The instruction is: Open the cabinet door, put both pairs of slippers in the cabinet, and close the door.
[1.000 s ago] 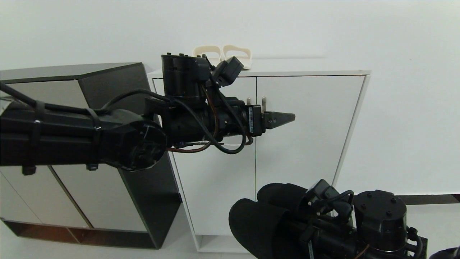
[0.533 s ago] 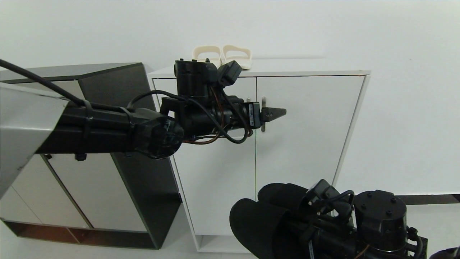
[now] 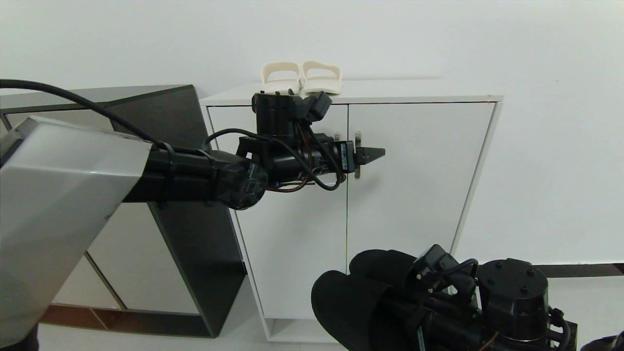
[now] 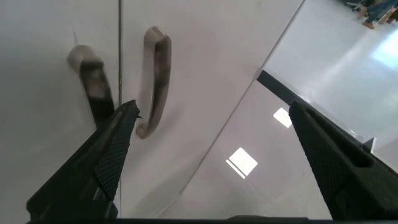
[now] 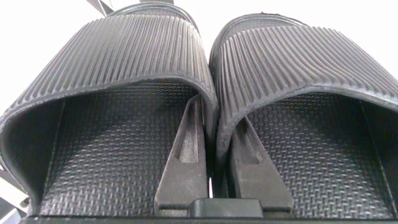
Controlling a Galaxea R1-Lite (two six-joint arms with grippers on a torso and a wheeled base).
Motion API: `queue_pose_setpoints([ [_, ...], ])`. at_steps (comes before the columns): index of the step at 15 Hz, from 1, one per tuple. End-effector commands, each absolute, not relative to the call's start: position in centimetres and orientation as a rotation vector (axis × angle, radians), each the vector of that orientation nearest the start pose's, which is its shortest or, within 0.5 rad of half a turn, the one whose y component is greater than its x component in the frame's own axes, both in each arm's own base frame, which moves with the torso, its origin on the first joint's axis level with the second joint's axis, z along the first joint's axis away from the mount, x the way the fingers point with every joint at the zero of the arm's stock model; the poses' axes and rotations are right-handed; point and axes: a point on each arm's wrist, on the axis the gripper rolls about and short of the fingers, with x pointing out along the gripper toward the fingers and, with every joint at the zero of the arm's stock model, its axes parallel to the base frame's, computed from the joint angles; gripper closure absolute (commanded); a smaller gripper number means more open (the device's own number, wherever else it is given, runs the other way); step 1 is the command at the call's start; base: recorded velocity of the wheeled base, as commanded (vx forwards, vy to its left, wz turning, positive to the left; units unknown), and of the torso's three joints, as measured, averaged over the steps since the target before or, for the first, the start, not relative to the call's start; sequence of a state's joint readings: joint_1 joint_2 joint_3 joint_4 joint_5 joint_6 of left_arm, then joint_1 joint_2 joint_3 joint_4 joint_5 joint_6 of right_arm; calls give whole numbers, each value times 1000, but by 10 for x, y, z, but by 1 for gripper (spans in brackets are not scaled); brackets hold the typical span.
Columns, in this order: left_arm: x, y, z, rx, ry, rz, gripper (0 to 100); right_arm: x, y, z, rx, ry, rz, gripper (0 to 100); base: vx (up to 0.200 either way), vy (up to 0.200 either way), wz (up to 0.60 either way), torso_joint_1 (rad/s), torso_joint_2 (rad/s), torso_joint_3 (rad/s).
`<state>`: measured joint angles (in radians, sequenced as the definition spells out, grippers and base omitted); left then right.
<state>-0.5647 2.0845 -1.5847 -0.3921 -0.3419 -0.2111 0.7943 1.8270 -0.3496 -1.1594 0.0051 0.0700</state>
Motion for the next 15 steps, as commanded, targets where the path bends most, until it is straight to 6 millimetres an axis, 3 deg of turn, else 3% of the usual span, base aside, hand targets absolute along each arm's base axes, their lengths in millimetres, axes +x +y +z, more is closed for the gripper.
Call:
queue_pose_setpoints([
  [1, 373, -247, 227, -184, 209, -893, 0, 186, 189, 90, -63, 334, 781, 100, 0, 0, 0, 0, 0, 0],
  [7, 387, -256, 218, -185, 201, -894, 0, 186, 189, 90, -61, 335, 782, 100, 0, 0, 0, 0, 0, 0],
  [8, 387, -257, 219, -185, 198, -896, 100, 186, 189, 90, -63, 334, 782, 100, 0, 0, 0, 0, 0, 0],
  [15, 373, -263, 229, -183, 209, -924, 100, 179, 185, 87, -60, 352, 837, 100, 0, 0, 0, 0, 0, 0],
])
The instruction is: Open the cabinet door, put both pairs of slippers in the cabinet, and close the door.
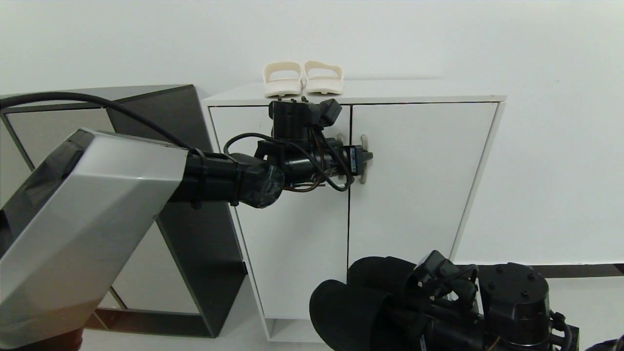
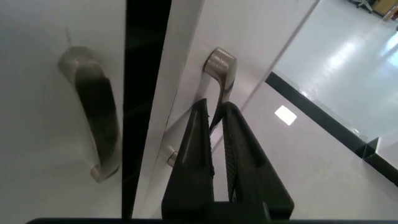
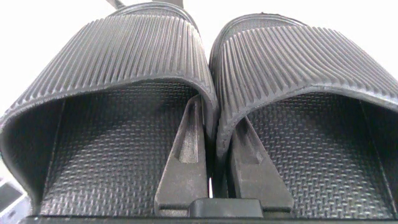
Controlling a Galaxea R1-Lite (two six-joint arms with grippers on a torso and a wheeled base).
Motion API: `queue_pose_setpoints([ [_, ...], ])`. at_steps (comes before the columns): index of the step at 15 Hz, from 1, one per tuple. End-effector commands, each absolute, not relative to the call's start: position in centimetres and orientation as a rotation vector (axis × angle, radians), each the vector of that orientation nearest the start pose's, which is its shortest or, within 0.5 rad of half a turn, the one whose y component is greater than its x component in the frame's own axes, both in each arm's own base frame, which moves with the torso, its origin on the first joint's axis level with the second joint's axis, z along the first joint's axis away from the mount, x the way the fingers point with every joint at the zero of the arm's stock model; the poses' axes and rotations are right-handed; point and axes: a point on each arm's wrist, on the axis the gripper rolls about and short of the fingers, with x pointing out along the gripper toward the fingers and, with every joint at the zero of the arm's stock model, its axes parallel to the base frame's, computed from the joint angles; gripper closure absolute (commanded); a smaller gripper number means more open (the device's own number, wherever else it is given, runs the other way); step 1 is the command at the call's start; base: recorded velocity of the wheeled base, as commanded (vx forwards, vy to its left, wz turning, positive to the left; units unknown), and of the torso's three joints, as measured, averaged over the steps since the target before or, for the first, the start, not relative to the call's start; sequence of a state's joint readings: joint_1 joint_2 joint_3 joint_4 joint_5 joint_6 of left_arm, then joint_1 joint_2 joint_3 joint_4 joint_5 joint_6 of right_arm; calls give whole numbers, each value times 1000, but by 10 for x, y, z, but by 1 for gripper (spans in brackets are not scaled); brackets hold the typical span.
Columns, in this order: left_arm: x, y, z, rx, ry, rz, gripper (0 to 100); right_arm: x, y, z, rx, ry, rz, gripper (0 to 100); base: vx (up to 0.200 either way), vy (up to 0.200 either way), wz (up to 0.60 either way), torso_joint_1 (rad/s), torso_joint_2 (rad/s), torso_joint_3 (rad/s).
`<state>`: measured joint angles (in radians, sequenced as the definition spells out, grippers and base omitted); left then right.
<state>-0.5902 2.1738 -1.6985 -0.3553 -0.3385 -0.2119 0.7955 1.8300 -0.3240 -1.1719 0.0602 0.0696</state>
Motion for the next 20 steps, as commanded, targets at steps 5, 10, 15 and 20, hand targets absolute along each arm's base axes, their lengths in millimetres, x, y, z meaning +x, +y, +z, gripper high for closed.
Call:
queue_pose_setpoints([
  [5, 346, -258, 228, -171, 250, -943, 100, 167, 178, 84, -85, 344, 951, 100, 0, 0, 0, 0, 0, 0],
  [10, 307, -247, 219, -177, 207, -974, 100, 167, 179, 82, -89, 350, 950, 100, 0, 0, 0, 0, 0, 0],
  [15, 273, -219, 207, -211, 72, -959, 100, 168, 180, 79, -94, 363, 952, 100, 0, 0, 0, 0, 0, 0],
  [20, 311, -208, 213, -290, 17, -850, 100, 167, 182, 78, -96, 366, 952, 100, 0, 0, 0, 0, 0, 0],
])
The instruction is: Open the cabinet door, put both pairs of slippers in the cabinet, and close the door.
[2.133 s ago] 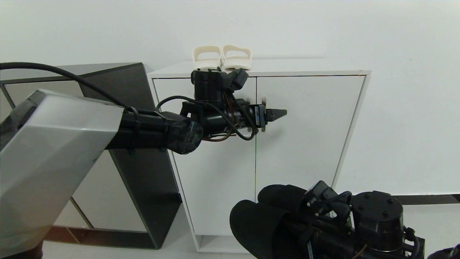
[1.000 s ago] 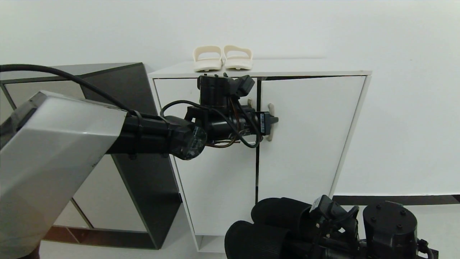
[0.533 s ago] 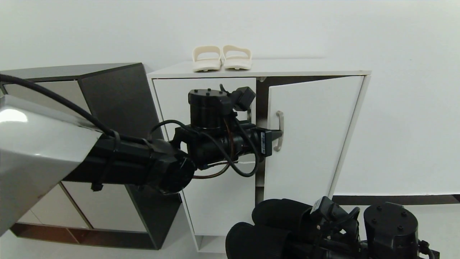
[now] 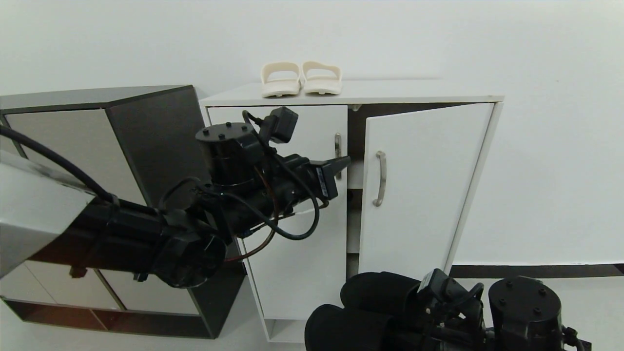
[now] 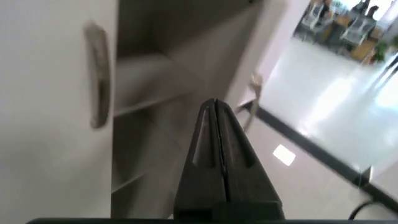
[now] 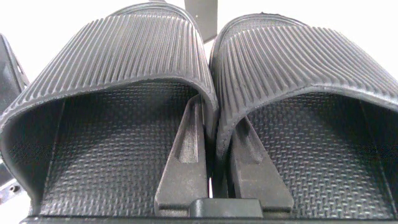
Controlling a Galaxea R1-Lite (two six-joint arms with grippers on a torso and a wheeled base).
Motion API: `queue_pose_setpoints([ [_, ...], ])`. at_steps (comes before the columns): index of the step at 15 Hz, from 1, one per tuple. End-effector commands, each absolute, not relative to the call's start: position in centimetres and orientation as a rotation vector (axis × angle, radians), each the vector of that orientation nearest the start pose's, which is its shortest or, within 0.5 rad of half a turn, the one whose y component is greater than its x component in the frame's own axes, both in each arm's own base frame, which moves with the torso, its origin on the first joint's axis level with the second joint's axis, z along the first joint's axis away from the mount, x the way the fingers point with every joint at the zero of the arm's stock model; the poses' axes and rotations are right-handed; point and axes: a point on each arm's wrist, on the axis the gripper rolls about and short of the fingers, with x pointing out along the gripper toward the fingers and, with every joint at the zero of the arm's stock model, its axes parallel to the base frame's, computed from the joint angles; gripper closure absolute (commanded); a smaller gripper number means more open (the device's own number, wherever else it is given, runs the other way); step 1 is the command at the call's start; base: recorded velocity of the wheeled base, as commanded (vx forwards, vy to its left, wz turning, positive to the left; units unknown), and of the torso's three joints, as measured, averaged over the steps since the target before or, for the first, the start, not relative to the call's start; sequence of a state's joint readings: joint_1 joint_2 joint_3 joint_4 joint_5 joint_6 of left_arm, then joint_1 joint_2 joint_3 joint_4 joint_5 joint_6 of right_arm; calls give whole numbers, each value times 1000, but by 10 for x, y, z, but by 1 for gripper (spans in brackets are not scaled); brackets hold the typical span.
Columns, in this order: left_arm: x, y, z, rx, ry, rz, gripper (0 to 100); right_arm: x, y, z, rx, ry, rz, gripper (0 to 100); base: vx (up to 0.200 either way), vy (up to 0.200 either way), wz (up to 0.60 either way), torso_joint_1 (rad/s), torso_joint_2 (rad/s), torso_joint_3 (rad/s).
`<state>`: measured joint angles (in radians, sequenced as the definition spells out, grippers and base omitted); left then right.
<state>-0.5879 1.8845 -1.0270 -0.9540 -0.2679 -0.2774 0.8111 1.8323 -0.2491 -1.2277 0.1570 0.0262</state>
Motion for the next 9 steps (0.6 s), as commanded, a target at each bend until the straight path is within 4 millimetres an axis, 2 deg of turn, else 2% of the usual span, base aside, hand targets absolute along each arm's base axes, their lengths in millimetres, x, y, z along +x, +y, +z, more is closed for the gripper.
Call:
queue_pose_setpoints([
  [1, 322, -209, 213, -295, 37, -835, 100, 168, 182, 78, -96, 364, 952, 100, 0, 0, 0, 0, 0, 0],
  [4, 349, -218, 216, -295, 77, -812, 100, 164, 184, 78, -100, 364, 969, 100, 0, 0, 0, 0, 0, 0],
  [6, 368, -227, 211, -297, 63, -811, 100, 162, 186, 78, -102, 365, 980, 100, 0, 0, 0, 0, 0, 0],
  [9, 380, -231, 209, -306, 83, -804, 100, 162, 187, 76, -105, 372, 980, 100, 0, 0, 0, 0, 0, 0],
])
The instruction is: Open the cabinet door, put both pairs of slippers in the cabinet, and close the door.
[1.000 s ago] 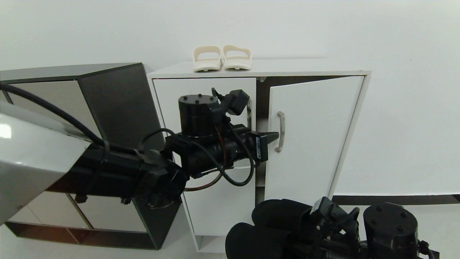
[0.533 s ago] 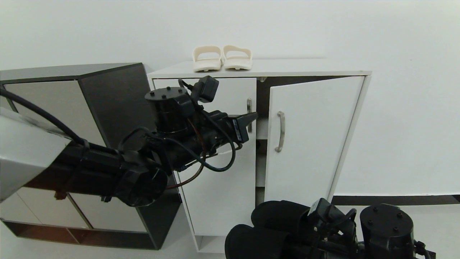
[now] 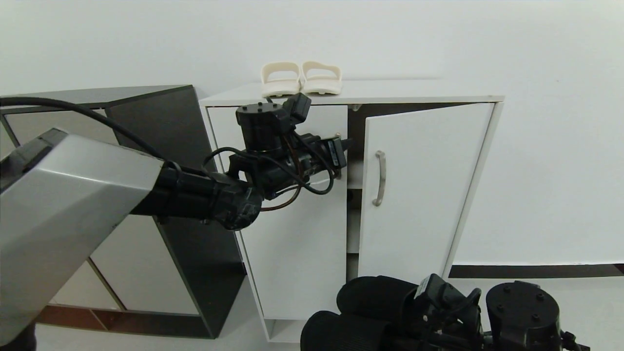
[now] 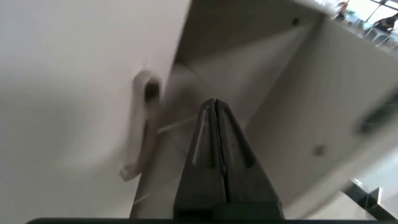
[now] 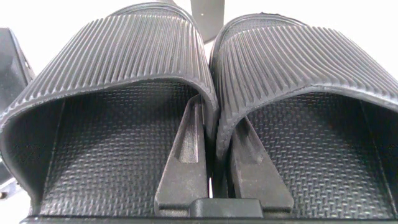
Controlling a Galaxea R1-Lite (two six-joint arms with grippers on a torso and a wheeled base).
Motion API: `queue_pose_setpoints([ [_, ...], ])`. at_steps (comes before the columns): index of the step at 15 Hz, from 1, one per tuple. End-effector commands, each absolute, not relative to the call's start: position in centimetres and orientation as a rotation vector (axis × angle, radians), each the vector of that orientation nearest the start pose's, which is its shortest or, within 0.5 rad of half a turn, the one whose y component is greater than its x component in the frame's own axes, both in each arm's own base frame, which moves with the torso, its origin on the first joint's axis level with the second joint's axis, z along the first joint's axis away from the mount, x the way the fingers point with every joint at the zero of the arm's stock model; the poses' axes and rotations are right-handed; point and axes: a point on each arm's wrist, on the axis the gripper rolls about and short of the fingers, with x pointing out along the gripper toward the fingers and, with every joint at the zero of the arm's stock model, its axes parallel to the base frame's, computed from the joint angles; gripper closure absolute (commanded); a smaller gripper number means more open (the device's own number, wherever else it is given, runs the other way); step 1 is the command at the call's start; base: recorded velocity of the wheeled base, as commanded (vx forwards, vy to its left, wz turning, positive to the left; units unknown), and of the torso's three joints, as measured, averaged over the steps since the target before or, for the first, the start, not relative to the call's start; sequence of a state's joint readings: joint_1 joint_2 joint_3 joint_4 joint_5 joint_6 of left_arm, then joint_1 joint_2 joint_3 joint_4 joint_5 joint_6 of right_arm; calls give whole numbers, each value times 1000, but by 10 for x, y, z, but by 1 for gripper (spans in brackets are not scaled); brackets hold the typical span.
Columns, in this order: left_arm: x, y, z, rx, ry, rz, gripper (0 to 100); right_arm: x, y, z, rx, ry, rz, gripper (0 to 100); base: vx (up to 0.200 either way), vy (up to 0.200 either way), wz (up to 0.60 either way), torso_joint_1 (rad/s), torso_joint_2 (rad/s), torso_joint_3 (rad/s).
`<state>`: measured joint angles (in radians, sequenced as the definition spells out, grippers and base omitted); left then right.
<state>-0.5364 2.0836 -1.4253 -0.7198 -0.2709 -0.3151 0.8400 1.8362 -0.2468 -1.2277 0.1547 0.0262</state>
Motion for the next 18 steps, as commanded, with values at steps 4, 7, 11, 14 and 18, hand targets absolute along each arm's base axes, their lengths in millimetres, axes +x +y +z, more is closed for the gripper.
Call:
queue_pose_setpoints([
  [4, 380, -240, 218, -310, 96, -821, 100, 157, 193, 72, -119, 387, 1008, 100, -50, 0, 0, 1, 2, 2],
  [7, 358, -254, 221, -314, 132, -868, 100, 147, 200, 71, -135, 388, 1035, 100, -200, 0, 0, 5, 4, -2],
  [11, 304, -282, 229, -306, 139, -994, 100, 141, 205, 72, -142, 376, 1025, 100, -200, 0, 0, -2, 1, 4],
  [14, 298, -285, 226, -302, 139, -1006, 100, 142, 206, 73, -137, 373, 1017, 100, -200, 0, 0, -2, 4, 4],
  [18, 289, -247, 237, -314, 85, -768, 100, 166, 198, 67, -93, 395, 833, 100, -50, 0, 0, 2, 1, 1],
])
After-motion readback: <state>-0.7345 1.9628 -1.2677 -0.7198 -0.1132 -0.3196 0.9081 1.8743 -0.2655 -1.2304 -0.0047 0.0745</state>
